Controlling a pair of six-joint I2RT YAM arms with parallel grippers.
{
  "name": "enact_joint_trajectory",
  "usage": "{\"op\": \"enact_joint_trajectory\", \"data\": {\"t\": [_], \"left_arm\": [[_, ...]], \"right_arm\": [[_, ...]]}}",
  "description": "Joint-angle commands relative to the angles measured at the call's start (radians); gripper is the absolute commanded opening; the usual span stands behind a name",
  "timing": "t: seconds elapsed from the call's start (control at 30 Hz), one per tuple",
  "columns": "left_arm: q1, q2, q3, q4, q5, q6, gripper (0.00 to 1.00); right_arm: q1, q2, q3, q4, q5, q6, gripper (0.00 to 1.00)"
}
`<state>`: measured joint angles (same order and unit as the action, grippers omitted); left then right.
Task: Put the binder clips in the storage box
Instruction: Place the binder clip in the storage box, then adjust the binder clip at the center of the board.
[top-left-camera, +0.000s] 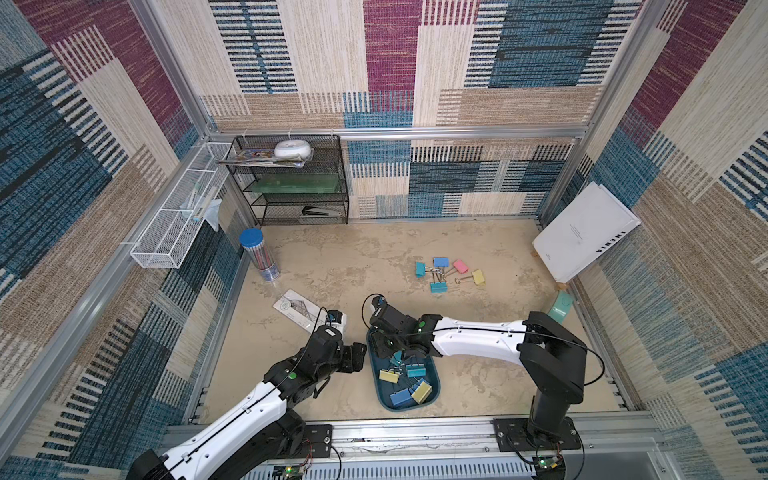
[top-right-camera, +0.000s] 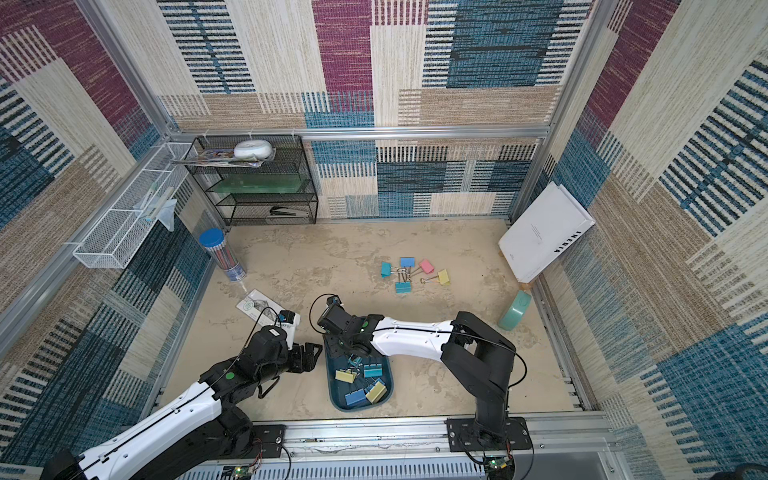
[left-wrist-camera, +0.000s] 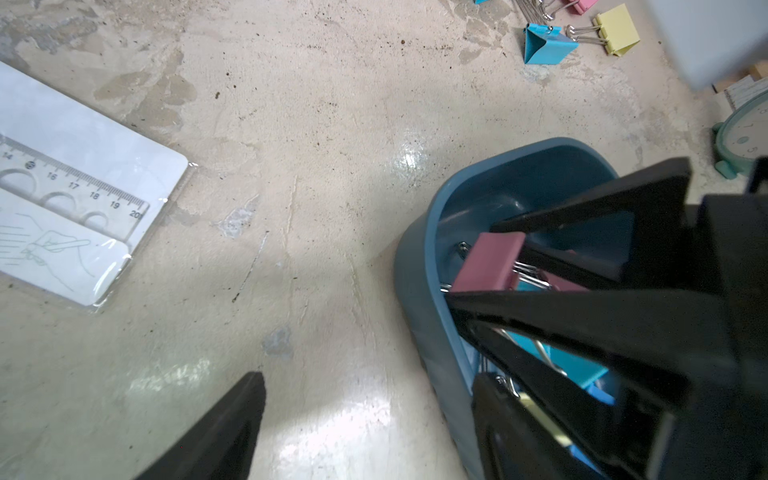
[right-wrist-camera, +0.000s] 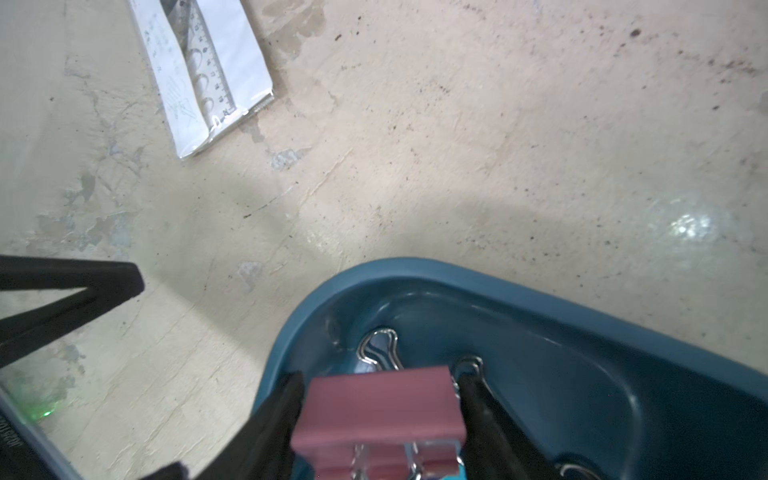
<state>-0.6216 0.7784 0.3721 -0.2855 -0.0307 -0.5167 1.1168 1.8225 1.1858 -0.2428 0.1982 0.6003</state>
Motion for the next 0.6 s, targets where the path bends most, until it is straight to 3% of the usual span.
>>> {"op": "enact_joint_trajectory", "data": {"t": [0.0,0.13,0.27,0.3,0.4,0.47,0.57], "left_arm": [[0.001,-0.002,-0.001,0.005,-0.008,0.004,0.82],[0.000,-0.002,-0.002,0.008,-0.005,0.004,0.82],[0.001,-0.003,-0.001,0.007,-0.003,0.006,0.82],[0.000,-0.002,-0.001,0.006,-0.002,0.007,0.82],[0.001,-0.004,-0.001,0.006,0.000,0.007,0.82],[0.000,-0.006,-0.002,0.006,-0.002,0.007,0.82],[0.000,-0.009,-0.004,0.006,-0.003,0.006,0.82]], "right_arm": [[0.002,-0.001,0.017,-0.009,0.034,0.001,0.75],[0.001,-0.078,-0.003,-0.038,0.063,-0.017,0.78],[-0.037,-0.265,-0.050,-0.119,0.206,-0.020,0.77],[-0.083,-0.305,-0.071,-0.139,0.205,-0.013,0.71],[-0.318,-0.406,-0.176,-0.154,0.123,0.001,0.23],[-0.451,-0.433,-0.248,-0.102,0.112,-0.027,0.00],[-0.613,-0.380,-0.275,-0.065,0.061,-0.061,0.00]]}}
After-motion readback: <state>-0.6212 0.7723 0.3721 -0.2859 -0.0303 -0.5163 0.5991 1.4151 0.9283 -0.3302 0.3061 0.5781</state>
